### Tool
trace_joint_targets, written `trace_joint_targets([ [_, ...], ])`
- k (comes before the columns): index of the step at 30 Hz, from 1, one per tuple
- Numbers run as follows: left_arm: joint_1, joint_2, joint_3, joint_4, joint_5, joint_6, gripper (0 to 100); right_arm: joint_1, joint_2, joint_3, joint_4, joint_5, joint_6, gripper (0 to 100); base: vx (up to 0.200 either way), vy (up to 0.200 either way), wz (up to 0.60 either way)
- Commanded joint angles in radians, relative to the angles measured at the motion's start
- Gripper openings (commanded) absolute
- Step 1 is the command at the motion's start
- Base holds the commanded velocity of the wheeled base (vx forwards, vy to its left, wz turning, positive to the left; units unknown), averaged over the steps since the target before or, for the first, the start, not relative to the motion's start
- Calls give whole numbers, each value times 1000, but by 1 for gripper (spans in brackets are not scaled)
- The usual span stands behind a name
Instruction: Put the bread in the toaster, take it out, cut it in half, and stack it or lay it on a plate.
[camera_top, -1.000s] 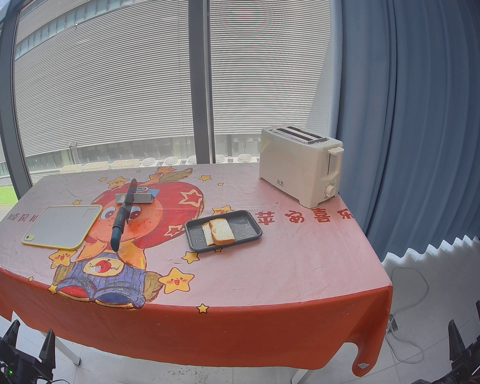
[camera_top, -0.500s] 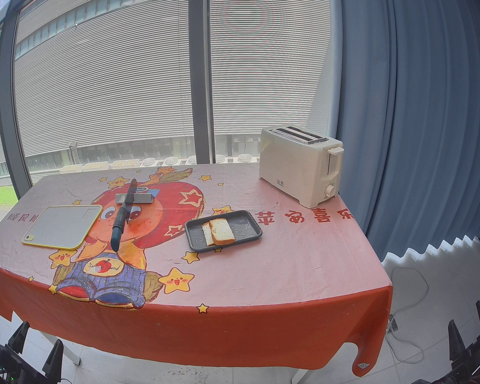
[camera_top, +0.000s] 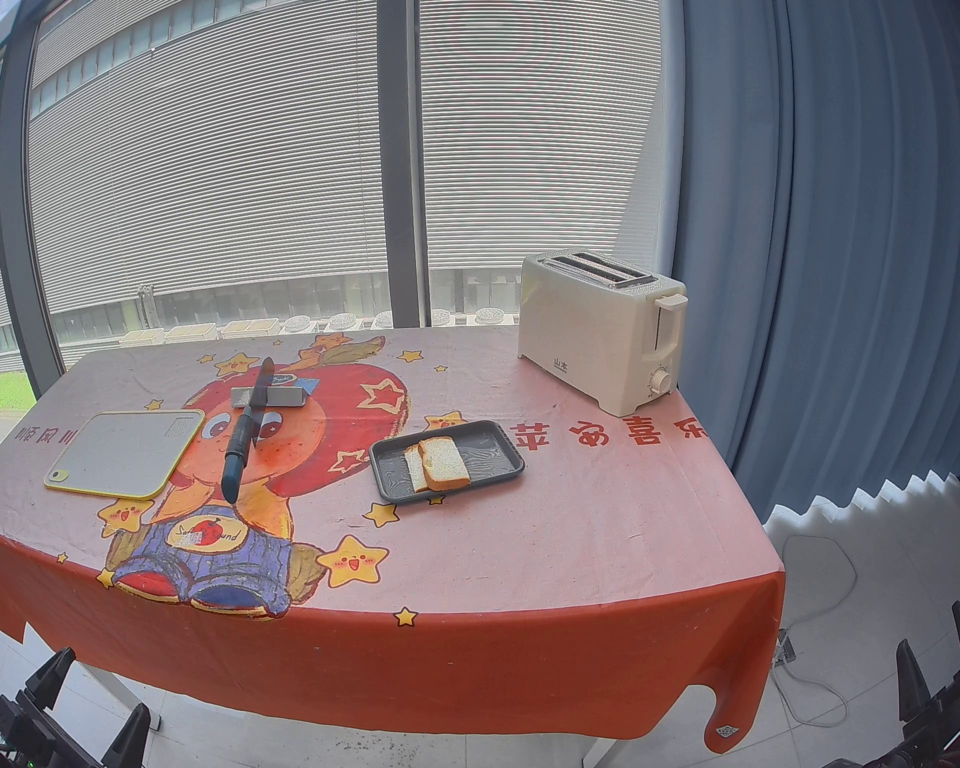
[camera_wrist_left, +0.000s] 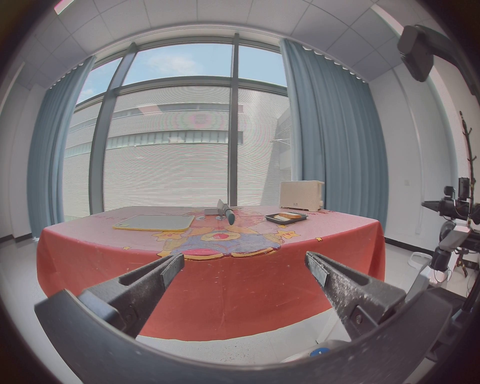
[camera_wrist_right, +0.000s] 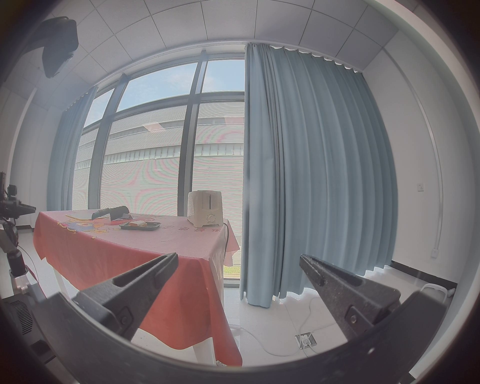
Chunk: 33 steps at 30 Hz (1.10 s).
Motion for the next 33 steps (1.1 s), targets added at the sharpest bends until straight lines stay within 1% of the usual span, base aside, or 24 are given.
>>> trace_joint_targets([
  [1, 3, 7, 18, 2, -3, 3, 100, 0, -15, 16, 0, -1, 0, 100, 0, 0, 0],
  [3, 11, 8, 16, 2, -2, -1, 100, 0, -15, 16, 0, 1, 0, 100, 0, 0, 0],
  [5, 40, 7, 16, 1, -3, -1, 100, 0, -15, 16, 0, 1, 0, 100, 0, 0, 0],
  [8, 150, -1, 18, 1, -2, -1, 100, 0, -15, 16, 0, 1, 0, 100, 0, 0, 0],
  [9, 195, -9, 18, 1, -3, 2, 100, 0, -15, 16, 0, 1, 0, 100, 0, 0, 0],
  [10, 224, -16, 18, 1, -8, 7, 100, 0, -15, 16, 0, 1, 0, 100, 0, 0, 0],
  [13, 227, -30, 18, 1, -5, 10, 100, 0, -15, 16, 0, 1, 0, 100, 0, 0, 0],
  [14, 215, -45, 18, 2, -5, 11, 100, 0, -15, 16, 0, 1, 0, 100, 0, 0, 0],
  [15, 207, -56, 18, 1, -19, 11, 100, 0, -15, 16, 0, 1, 0, 100, 0, 0, 0],
  [16, 203, -68, 18, 2, -15, 11, 100, 0, -15, 16, 0, 1, 0, 100, 0, 0, 0],
  [26, 201, -74, 18, 2, -11, 7, 100, 0, -15, 16, 0, 1, 0, 100, 0, 0, 0],
  [32, 201, -74, 18, 2, -8, 11, 100, 0, -15, 16, 0, 1, 0, 100, 0, 0, 0],
  [33, 201, -74, 18, 2, -8, 11, 100, 0, -15, 16, 0, 1, 0, 100, 0, 200, 0],
])
